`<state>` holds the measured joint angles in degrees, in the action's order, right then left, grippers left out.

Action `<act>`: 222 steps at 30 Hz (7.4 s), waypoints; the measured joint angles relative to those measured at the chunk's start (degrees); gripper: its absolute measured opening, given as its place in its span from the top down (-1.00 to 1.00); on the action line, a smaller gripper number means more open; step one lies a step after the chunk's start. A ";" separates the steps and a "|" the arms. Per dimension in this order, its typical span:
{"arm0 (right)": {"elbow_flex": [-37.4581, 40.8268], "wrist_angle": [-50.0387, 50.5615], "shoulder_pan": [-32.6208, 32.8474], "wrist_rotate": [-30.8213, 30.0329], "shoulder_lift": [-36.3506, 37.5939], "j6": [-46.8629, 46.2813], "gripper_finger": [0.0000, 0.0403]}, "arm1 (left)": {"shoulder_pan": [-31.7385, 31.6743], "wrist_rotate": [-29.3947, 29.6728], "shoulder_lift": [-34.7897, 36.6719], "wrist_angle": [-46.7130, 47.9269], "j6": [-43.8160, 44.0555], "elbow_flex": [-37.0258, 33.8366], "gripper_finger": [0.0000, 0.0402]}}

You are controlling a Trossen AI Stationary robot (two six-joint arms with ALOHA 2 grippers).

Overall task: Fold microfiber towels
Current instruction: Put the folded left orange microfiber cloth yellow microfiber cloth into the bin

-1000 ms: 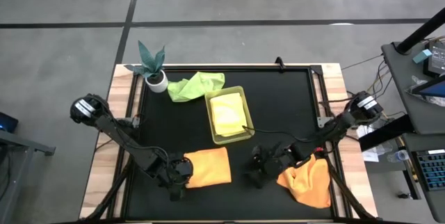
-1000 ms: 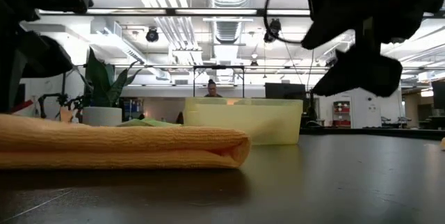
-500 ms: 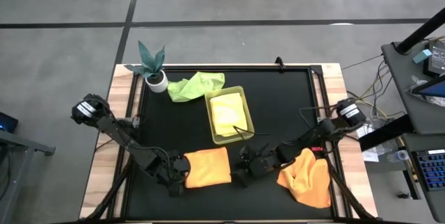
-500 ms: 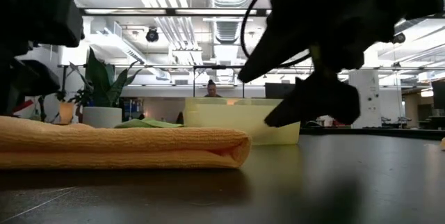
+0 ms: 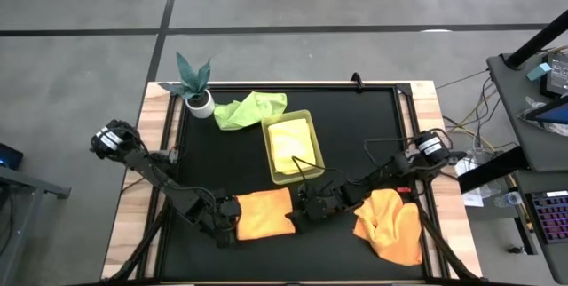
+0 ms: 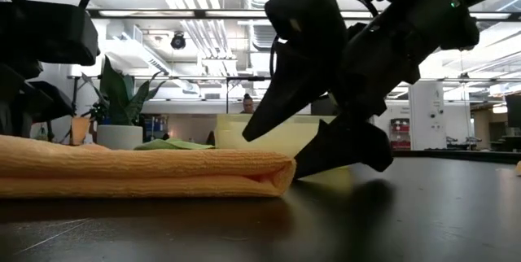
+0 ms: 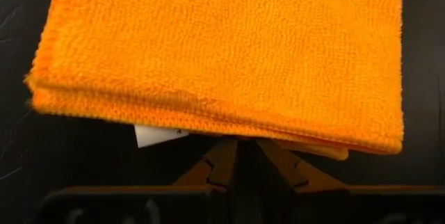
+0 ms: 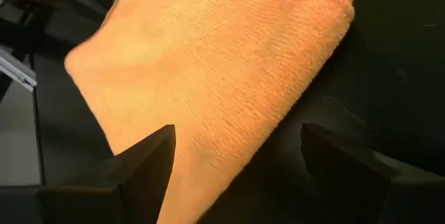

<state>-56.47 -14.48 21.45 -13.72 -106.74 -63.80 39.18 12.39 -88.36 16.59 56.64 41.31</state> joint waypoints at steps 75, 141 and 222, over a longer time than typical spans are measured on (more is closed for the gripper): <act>-30.47 62.56 -10.46 2.60 8.64 101.32 0.94 | -2.19 28.77 3.43 5.36 -13.61 3.01 0.87; -30.16 49.95 -29.96 -3.04 2.76 133.27 0.90 | -7.37 38.92 3.43 4.91 -24.39 3.50 0.87; -9.90 35.43 -34.94 19.69 12.16 72.29 0.95 | -49.20 -14.70 -10.19 -14.67 -55.79 13.86 0.87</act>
<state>-66.37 20.95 -13.48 5.98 -94.58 8.49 -10.02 -2.31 -98.55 1.92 0.85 55.17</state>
